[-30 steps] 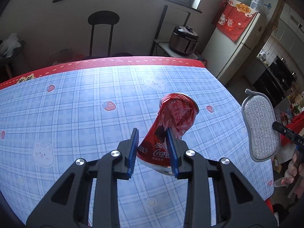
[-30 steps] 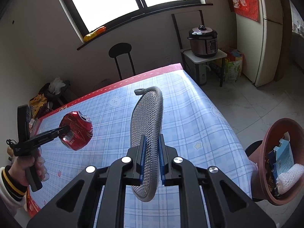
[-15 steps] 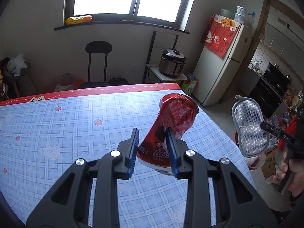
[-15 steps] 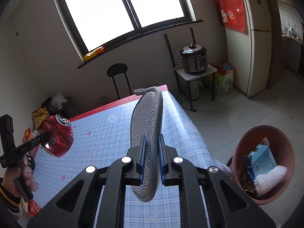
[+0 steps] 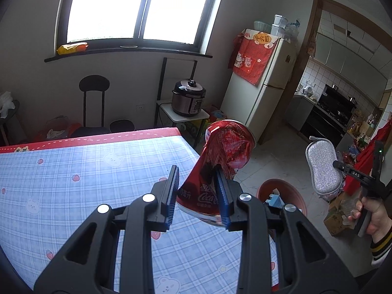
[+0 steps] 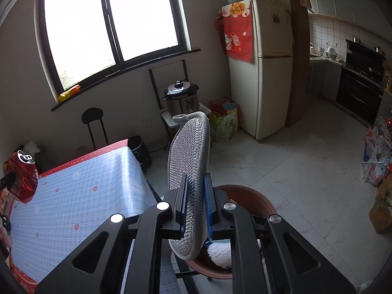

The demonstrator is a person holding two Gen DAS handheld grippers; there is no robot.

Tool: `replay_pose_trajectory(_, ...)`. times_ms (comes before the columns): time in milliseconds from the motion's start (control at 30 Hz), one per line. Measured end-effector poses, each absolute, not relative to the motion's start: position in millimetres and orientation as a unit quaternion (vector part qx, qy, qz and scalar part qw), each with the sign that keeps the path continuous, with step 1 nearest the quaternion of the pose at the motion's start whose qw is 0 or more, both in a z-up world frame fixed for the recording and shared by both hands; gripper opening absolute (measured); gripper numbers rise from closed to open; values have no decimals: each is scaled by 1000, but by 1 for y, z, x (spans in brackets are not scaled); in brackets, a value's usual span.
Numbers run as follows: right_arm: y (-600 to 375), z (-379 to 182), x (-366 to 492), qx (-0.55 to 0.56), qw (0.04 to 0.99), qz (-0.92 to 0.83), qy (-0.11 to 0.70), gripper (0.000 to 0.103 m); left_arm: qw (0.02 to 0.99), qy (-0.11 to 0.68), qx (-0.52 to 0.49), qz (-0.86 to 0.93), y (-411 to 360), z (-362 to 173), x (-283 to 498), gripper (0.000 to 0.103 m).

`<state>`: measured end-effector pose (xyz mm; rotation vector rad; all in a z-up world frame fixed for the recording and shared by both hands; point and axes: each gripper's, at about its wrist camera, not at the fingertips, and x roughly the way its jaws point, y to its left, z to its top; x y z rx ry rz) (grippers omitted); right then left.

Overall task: Collect trash
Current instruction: 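Carry the sponge and red can over the bin with both grippers, then open both grippers over the bin to drop the sponge and can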

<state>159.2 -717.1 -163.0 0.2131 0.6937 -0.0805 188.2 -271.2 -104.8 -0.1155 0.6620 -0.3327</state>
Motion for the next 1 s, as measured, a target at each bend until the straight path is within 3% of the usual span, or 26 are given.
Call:
replay_pose_trajectory(500,-772,-184,190,69,916,-53,392,15,933,315,-55,-167,-341,-102,180,32)
replay_pose_trajectory(600,-773,-178,190,73,919,-54,383,30,933,312,-45,-175,-354,-99,180,32)
replay_pose_trajectory(767,-779,-163,181,81,925,-54,367,66,930,312,-27,-192,-378,-96,183,32)
replay_pose_trajectory(867,-780,-153,169,87,929,-52,357,83,926,314,-16,-209,-394,-97,185,32)
replay_pose_trajectory(1000,-784,-138,151,86,934,-62,342,94,918,317,-5,-238,-421,-101,188,32)
